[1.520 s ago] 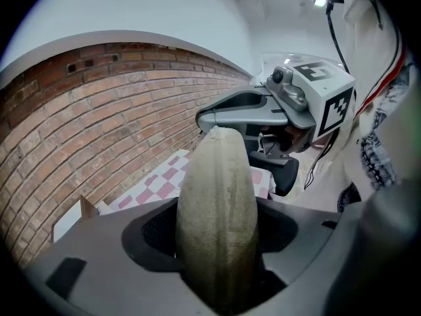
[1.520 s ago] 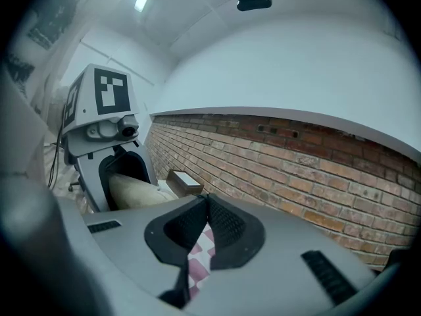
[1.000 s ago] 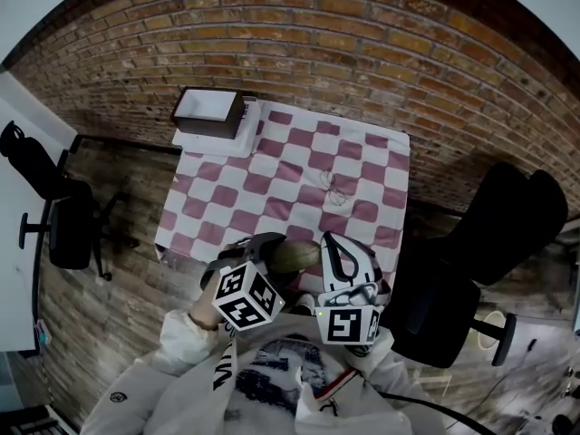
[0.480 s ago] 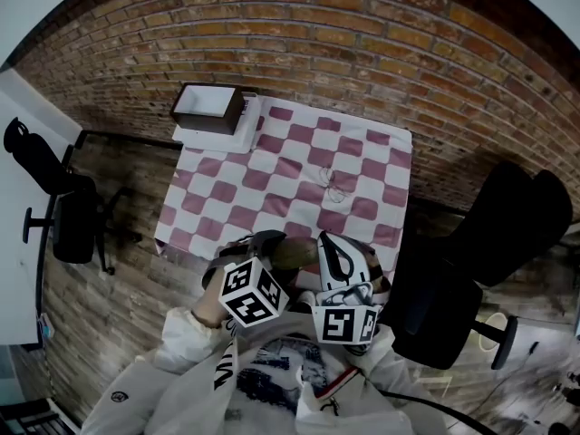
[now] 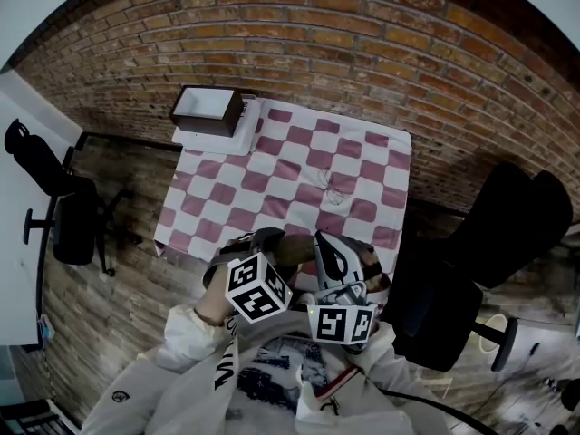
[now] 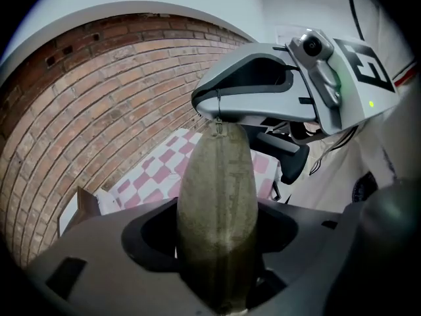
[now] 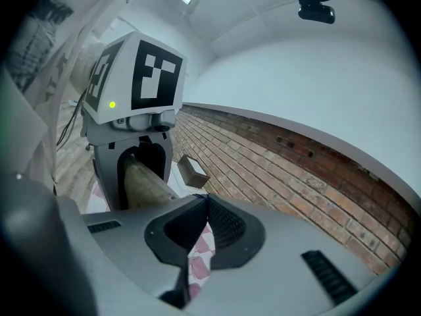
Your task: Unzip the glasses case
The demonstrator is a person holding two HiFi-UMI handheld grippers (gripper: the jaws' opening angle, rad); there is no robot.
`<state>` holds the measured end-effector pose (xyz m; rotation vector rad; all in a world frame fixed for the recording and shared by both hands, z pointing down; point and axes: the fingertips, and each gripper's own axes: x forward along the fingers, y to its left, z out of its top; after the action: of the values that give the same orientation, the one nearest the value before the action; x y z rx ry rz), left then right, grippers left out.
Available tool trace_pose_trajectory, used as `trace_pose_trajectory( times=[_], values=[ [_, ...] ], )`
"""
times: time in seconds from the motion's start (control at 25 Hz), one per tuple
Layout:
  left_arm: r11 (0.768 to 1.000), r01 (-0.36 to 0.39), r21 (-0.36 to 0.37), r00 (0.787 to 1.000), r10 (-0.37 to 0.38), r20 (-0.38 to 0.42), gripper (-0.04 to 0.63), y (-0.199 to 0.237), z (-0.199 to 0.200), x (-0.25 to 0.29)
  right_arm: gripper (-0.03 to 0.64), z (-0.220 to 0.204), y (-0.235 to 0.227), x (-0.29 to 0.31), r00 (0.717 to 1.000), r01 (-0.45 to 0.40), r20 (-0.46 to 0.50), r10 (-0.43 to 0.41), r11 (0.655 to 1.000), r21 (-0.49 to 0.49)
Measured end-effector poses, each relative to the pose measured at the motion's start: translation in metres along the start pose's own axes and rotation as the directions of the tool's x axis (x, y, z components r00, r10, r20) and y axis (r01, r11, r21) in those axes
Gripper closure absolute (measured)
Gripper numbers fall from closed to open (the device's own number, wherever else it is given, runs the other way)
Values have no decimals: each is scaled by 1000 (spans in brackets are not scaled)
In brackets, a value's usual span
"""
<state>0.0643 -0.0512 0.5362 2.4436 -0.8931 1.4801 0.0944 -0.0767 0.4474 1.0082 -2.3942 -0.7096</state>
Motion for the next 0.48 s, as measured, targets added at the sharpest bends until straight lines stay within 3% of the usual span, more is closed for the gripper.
trace_pose_trajectory(
  times=[0.48],
  values=[
    [999,-41,-11,999,41,-18,301,24,-20,-10,601,25,15,21,1000,-14,20,16,996,-91]
  ],
)
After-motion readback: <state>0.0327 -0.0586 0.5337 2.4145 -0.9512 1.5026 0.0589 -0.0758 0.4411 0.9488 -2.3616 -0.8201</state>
